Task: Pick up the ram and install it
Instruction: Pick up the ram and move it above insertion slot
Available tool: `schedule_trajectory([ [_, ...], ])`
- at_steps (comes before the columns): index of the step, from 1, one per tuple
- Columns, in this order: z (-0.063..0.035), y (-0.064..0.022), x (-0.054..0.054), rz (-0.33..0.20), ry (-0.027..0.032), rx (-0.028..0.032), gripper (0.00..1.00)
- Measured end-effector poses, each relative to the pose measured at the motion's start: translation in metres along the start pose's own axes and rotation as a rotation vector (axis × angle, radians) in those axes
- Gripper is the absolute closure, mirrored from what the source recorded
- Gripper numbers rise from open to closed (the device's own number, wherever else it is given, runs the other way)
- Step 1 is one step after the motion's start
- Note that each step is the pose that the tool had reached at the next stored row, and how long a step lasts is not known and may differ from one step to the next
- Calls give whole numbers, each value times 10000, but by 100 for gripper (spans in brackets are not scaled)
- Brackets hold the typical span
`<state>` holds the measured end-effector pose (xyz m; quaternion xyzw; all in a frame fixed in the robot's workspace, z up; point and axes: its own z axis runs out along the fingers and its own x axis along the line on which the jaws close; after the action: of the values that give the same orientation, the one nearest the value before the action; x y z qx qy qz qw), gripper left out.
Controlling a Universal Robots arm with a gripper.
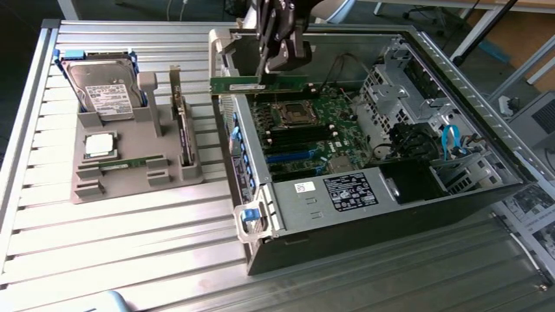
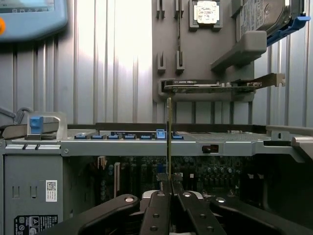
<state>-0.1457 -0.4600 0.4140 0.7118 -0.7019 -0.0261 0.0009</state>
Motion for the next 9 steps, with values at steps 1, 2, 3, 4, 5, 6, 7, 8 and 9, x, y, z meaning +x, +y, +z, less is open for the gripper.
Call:
schedule_trajectory([
  [1, 0, -10, 0, 0, 0, 0, 88],
  [2, -1, -20, 0, 0, 0, 0, 88],
  [3, -1, -36, 0, 0, 0, 0, 88],
  [4, -2, -48, 1, 0, 0, 0, 88],
  [5, -2, -55, 1, 0, 0, 0, 88],
  [6, -3, -64, 1, 0, 1, 0, 88],
  [7, -3, -73, 1, 0, 0, 0, 88],
  [8, -3, -85, 1, 0, 1, 0, 88],
  [9, -4, -94, 1, 0, 0, 0, 88],
])
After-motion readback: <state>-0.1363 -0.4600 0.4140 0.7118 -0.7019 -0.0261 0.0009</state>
